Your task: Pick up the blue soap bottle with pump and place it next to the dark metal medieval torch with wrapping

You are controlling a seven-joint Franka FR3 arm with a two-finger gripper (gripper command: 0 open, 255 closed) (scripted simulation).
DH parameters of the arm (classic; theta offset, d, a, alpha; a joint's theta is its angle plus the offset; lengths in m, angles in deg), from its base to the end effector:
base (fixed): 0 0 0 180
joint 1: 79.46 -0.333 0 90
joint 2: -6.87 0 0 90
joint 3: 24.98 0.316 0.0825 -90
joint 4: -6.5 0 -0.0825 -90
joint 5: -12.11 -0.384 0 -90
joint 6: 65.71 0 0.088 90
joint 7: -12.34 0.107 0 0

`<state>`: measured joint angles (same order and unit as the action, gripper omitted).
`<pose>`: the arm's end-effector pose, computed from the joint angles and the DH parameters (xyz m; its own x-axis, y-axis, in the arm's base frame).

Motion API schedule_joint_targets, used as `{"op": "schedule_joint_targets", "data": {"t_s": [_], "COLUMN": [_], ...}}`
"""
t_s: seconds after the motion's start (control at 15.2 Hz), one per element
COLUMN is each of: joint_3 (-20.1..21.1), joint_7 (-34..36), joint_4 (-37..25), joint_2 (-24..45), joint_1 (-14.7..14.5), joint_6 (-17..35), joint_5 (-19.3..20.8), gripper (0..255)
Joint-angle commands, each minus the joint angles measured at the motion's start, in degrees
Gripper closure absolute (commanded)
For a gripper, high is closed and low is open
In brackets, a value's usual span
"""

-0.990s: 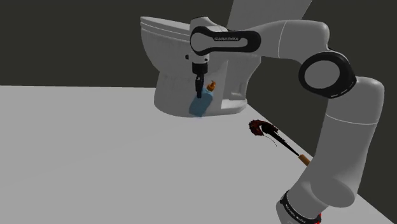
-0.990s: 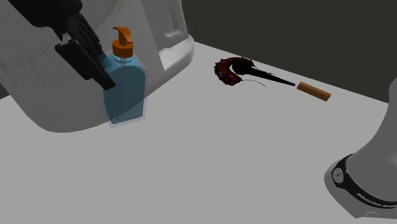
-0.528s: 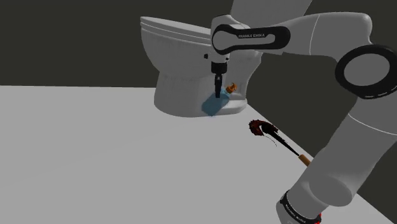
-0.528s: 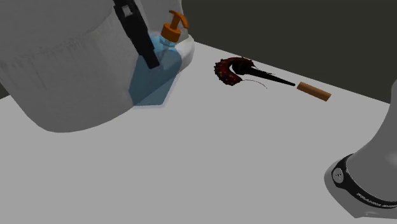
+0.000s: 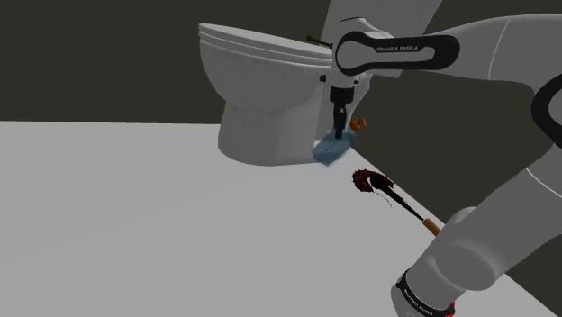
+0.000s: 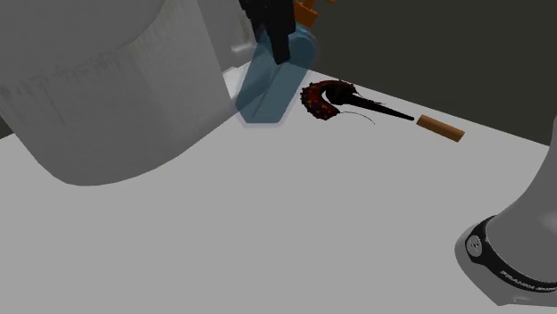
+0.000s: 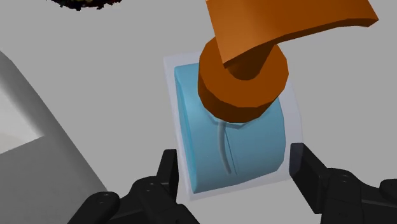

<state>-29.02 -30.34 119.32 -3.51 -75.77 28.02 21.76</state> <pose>0.4812 -0.0845 0.5384 0.7862 0.5794 -0.2147 0.5946 -0.8040 0.0077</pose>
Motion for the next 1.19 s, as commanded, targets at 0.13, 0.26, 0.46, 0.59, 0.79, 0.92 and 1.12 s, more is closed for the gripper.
{"op": "schedule_joint_targets", "data": {"t_s": [0.13,0.26,0.46,0.59,0.79,0.92,1.12], "joint_3": [-2.1,-3.2,-4.9,-6.2,-8.1,-9.5,-11.6], "joint_7": [-3.6,-5.4,-8.3,-10.4,-13.6,-15.8,-19.4], "joint_4": [4.5,6.4,8.7,9.8,11.1,11.7,12.0], "joint_2": [-6.3,-9.3,-13.6,-16.2,-19.9,-22.1,-25.0], "joint_1": [1.6,2.5,3.8,4.8,6.2,7.2,8.6], "joint_6": [-1.2,-2.0,-3.4,-4.4,-6.0,-7.1,-8.8], "joint_5": [1.5,2.4,4.0,5.1,7.0,8.4,10.5], "gripper": [255,255,255,255,255,255,255]}}
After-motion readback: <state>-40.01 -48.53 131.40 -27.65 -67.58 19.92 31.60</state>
